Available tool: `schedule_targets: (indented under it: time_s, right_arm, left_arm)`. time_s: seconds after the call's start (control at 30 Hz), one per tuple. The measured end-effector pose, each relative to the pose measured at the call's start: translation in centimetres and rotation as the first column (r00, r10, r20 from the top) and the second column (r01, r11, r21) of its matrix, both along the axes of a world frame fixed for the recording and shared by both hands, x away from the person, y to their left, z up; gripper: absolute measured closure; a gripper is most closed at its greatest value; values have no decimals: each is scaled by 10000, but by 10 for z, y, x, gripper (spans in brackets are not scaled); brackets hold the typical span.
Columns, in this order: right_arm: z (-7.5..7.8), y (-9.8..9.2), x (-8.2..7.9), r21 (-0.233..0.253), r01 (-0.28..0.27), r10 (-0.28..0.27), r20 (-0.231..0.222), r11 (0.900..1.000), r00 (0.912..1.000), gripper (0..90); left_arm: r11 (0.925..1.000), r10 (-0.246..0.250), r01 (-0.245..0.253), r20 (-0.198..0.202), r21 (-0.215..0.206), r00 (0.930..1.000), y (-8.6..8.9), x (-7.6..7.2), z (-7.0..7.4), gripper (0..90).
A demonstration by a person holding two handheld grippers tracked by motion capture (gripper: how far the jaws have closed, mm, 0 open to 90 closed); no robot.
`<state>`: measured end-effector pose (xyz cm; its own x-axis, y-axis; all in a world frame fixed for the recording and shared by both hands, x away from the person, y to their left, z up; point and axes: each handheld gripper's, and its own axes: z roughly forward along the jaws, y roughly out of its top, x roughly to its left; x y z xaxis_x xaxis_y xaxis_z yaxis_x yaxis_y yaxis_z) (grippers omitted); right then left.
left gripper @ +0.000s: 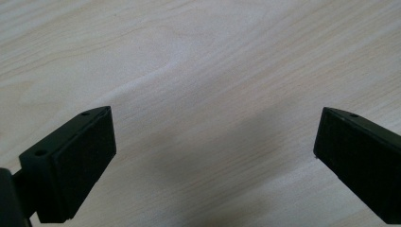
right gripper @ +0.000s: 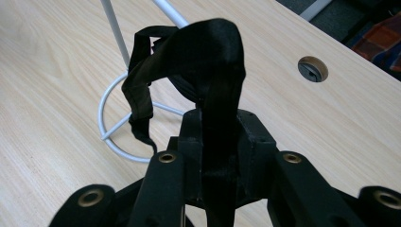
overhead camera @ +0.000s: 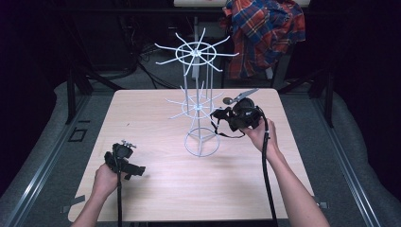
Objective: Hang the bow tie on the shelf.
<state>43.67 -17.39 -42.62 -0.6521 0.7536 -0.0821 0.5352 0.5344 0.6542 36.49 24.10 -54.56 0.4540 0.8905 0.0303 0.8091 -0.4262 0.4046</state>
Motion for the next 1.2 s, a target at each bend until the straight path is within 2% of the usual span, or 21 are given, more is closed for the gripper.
schedule_targets:
  time_s: [0.33, 0.5, 0.87, 1.2]
  right_arm:
    - [-1, -1, -1, 211, -65, 64, 41, 9998, 10000, 657]
    - [1, -3, -2, 270, -64, 63, 45, 9996, 10000, 587]
    - [14, -11, -11, 380, -66, 58, 224, 9993, 9997, 455]
    - [25, -19, -21, 331, -390, 383, 194, 9987, 9991, 340]
  left_arm:
    - [10000, -73, 73, -21, 61, 10000, 0, 0, 0, 1]
    - [10000, -70, 71, -29, 64, 10000, 0, 0, 0, 1]
    - [10000, -78, 79, -40, 59, 10000, -1, 0, -1, 1]
    - [10000, -53, 54, -23, 48, 10000, -1, 0, -1, 1]
